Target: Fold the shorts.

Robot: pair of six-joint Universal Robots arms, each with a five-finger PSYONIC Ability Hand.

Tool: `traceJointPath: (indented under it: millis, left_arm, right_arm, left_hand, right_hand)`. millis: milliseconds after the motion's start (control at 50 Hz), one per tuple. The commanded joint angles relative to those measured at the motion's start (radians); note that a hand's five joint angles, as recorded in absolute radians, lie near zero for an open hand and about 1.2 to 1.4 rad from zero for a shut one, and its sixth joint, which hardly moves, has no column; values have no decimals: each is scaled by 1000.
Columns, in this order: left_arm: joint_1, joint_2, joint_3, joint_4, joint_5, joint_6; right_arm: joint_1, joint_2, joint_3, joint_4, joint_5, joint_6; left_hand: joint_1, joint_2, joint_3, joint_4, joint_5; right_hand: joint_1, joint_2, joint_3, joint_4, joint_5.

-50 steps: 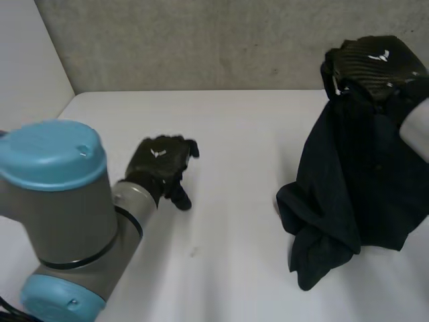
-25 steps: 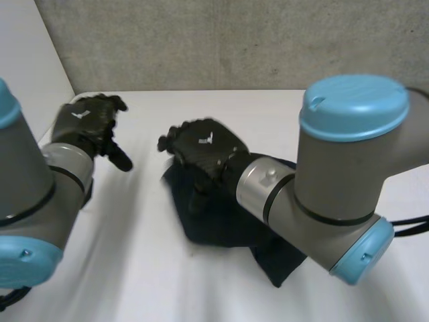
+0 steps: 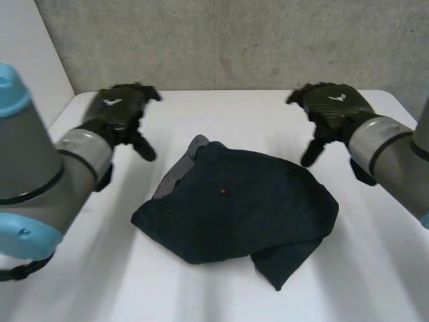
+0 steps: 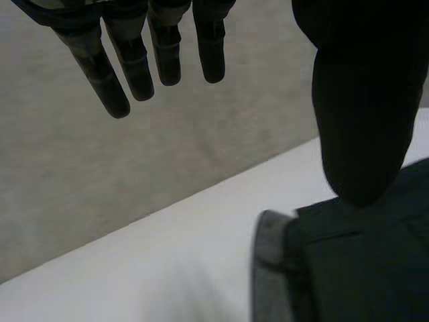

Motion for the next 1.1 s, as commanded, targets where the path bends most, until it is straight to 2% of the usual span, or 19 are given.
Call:
traceJointPath:
  millis: [20, 140, 300, 440, 500, 520, 580, 600, 660, 680, 740, 760, 980, 1100]
  left_arm:
    - [-55, -220, 202, 10, 146, 169]
    - [-106, -407, 377, 9, 173, 285]
    - [-112, -581, 501, 9, 228, 300]
    - [-118, -714, 633, 7, 232, 305]
    - [-116, -776, 701, 1, 229, 321]
    - [-113, -802, 728, -5, 226, 343]
    - [-113, -813, 739, -7, 219, 374]
    - [-110, -811, 740, -7, 197, 396]
    - [-104, -802, 738, 4, 100, 424]
    - [-100, -784, 735, 15, 12, 438]
    - [-84, -710, 706, 62, -130, 467]
    - [-77, -687, 689, 78, -147, 473]
    - [113, -321, 441, 335, -172, 519]
    - [114, -256, 434, 357, -167, 516]
  right_arm:
    - [-69, 12, 76, 0, 23, 50]
    - [-109, 45, 135, -4, 3, 113]
    - [-117, 43, 256, -80, -46, 108]
    - [-129, 37, 329, -139, -64, 93]
    - [-147, 35, 349, -141, -64, 54]
    - [-150, 35, 353, -141, -64, 44]
    - [-157, 35, 356, -141, -61, 13]
    - [-157, 35, 356, -141, -60, 8]
    - [-158, 34, 353, -143, -61, 4]
    - [-158, 34, 351, -143, -61, 4]
    - [-158, 32, 351, -143, -61, 4]
    - [-158, 29, 351, -143, -63, 4]
    - [-169, -1, 357, -143, -83, 4]
    - [-167, 0, 357, -144, -92, 4]
  left_hand:
    - [-22, 0, -6, -3, 9]
    - [-19, 3, -3, 0, 12]
    - [16, 38, 32, 35, 47]
    - [136, 159, 152, 155, 167]
    - [285, 308, 302, 304, 317]
    - [472, 495, 488, 491, 503]
    - [793, 815, 809, 812, 824]
    - [1064, 1086, 1080, 1083, 1095]
    - [1067, 1089, 1083, 1086, 1098]
    - [1067, 1089, 1083, 1086, 1098]
    - [1067, 1089, 1083, 1086, 1098]
    - [1067, 1089, 1083, 1086, 1098]
    - [1067, 1089, 1083, 1086, 1098]
    - [1067, 1089, 1083, 1086, 1098]
  right_hand:
    - [-32, -50, -38, -63, -72]
    - [-32, -50, -38, -63, -72]
    - [-32, -50, -38, -63, -72]
    - [-32, -50, -38, -63, -72]
    - [-32, -50, -38, -63, -72]
    - [-32, -50, -38, -63, -72]
    - [-32, -50, -38, -63, -72]
    - [-32, -50, -38, -63, -72]
    - [-32, -50, -38, -63, -72]
    - [-32, -50, -38, -63, -72]
    - [-32, -50, -38, -63, -72]
    - [-32, -50, -38, -63, -72]
    - [-32, -50, -38, -63, -72]
    - [-32, -50, -38, -63, -72]
